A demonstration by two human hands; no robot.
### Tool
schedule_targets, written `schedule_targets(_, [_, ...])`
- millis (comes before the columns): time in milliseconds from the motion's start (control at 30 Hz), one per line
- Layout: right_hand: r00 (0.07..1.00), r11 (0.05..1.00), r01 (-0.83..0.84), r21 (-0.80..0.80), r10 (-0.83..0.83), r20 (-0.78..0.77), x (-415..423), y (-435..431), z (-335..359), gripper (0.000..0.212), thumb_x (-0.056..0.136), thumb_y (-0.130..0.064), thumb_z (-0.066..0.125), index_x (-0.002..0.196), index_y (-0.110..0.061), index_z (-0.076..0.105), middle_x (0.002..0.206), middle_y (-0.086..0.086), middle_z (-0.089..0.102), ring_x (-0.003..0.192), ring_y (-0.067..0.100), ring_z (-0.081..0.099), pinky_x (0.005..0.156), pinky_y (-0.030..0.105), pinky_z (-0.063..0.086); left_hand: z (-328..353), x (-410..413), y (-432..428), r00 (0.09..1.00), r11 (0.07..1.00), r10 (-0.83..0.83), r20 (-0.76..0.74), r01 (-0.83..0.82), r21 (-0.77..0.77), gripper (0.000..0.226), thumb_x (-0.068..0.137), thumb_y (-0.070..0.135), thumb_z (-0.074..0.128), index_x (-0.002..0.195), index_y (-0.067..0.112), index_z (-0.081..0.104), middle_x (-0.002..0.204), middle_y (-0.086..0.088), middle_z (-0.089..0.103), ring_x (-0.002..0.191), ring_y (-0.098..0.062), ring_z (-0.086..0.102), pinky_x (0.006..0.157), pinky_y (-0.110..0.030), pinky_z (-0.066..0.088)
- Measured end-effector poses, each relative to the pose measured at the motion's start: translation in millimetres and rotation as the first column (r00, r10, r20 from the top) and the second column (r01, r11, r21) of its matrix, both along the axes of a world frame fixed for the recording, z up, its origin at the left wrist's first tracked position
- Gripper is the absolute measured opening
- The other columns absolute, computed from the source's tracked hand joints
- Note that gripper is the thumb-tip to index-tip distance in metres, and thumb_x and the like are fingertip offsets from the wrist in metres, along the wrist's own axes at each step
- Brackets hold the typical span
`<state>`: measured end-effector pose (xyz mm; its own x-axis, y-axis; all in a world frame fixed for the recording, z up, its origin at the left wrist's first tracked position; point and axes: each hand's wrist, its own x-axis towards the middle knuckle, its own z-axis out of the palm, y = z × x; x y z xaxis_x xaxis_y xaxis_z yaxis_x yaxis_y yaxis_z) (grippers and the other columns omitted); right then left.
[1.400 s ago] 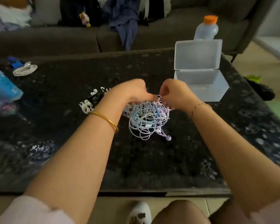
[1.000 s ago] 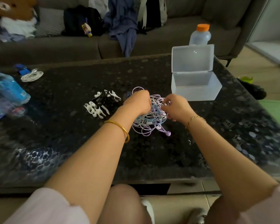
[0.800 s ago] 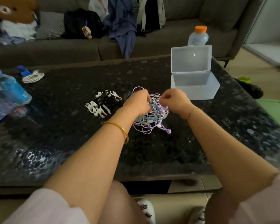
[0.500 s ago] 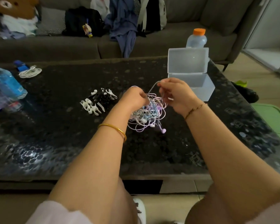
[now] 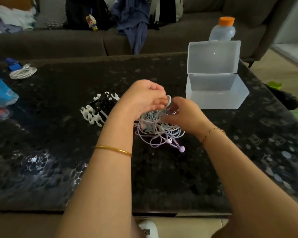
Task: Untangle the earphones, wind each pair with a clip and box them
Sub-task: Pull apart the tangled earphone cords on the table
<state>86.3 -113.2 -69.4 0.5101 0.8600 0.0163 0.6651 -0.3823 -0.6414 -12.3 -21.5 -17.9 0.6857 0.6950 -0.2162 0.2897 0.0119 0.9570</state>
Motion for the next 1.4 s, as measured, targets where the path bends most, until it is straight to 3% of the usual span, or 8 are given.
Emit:
schedule_targets(167, [0.939,0.972,0.164,0.17,-0.101,-0.327,13,-2,-2,0.013,0.089,-0.006,0.059,0.079,-0.013,0.059,0.071,-0.003,0.06,0.065,0.007,0.057,0.069,0.023,0.051,-1,-11,13,0.981,0.932,0.104,-0.164,-0.039,0.361,0.017,0.088,0.004,0.061,0.098,0.018,0.064,0.097,-0.002,0.069,0.089,-0.014,0.067,0.08,-0.03,0.057])
schedule_targets(300, [0.596,0.928,0.32,0.191,-0.04,-0.802,9,-2,1,0.017,0.097,-0.004,0.047,0.081,-0.01,0.048,0.065,0.006,0.053,0.059,0.017,0.067,0.068,0.034,0.054,0,-22,6,0.927,0.915,-0.049,-0.372,0.191,0.356,0.009,0.089,0.015,0.064,0.085,0.023,0.063,0.097,0.003,0.063,0.099,-0.015,0.059,0.089,-0.033,0.05])
schedule_targets(533, [0.205,0.913,0.381,0.146,0.071,-0.976,-3,2,7,0.015,0.098,-0.006,0.044,0.085,-0.007,0.052,0.071,0.008,0.053,0.056,0.015,0.063,0.062,0.032,0.058,-18,-24,2,0.844,0.89,-0.1,-0.528,0.313,0.332,0.03,0.08,0.017,0.075,0.1,0.023,0.055,0.104,-0.002,0.057,0.088,-0.018,0.062,0.07,-0.03,0.054])
schedule_targets(733, [0.513,0.913,0.407,0.038,-0.193,-0.836,1,3,9,0.014,0.091,0.002,0.052,0.097,-0.006,0.061,0.084,0.013,0.06,0.073,0.022,0.064,0.076,0.036,0.057,-25,-26,8,0.925,0.921,0.005,-0.379,0.144,0.363,0.024,0.083,0.0,0.067,0.084,0.021,0.056,0.095,-0.006,0.059,0.079,-0.021,0.061,0.075,-0.036,0.055])
schedule_targets(933, [0.904,0.926,0.372,0.061,-0.346,-0.25,7,0,1,0.019,0.085,0.005,0.055,0.09,-0.013,0.055,0.094,0.009,0.062,0.079,0.023,0.064,0.072,0.032,0.057,-26,-32,13,0.964,0.973,0.03,-0.264,0.033,0.23,0.026,0.081,0.0,0.07,0.087,0.021,0.058,0.102,-0.012,0.065,0.093,-0.031,0.067,0.084,-0.05,0.055])
schedule_targets(1067, [0.973,0.926,0.225,0.304,-0.197,-0.121,-1,-1,13,0.029,0.08,0.009,0.049,0.09,-0.016,0.06,0.093,-0.002,0.061,0.088,0.013,0.057,0.078,0.022,0.046,-25,-33,13,0.963,0.98,-0.015,-0.268,0.067,0.188,0.027,0.081,-0.004,0.069,0.09,0.02,0.058,0.098,-0.012,0.068,0.093,-0.029,0.069,0.085,-0.049,0.056])
schedule_targets(1200, [0.996,0.976,-0.046,0.212,0.061,-0.069,-13,1,16,0.015,0.082,-0.005,0.062,0.093,-0.015,0.066,0.091,-0.003,0.066,0.084,0.01,0.061,0.072,0.02,0.051,-23,-34,12,0.963,0.982,-0.059,-0.261,0.102,0.157,0.031,0.079,-0.007,0.069,0.092,0.018,0.058,0.098,-0.012,0.069,0.096,-0.029,0.068,0.088,-0.048,0.054])
schedule_targets(1400, [0.994,0.962,0.048,0.269,-0.018,-0.112,-9,-1,14,0.006,0.085,-0.013,0.066,0.088,-0.016,0.071,0.081,-0.003,0.067,0.075,0.008,0.062,0.069,0.018,0.051,-22,-37,11,0.965,0.988,-0.048,-0.258,0.084,0.131,0.021,0.081,-0.003,0.07,0.099,0.006,0.064,0.1,-0.014,0.068,0.098,-0.028,0.068,0.09,-0.041,0.055])
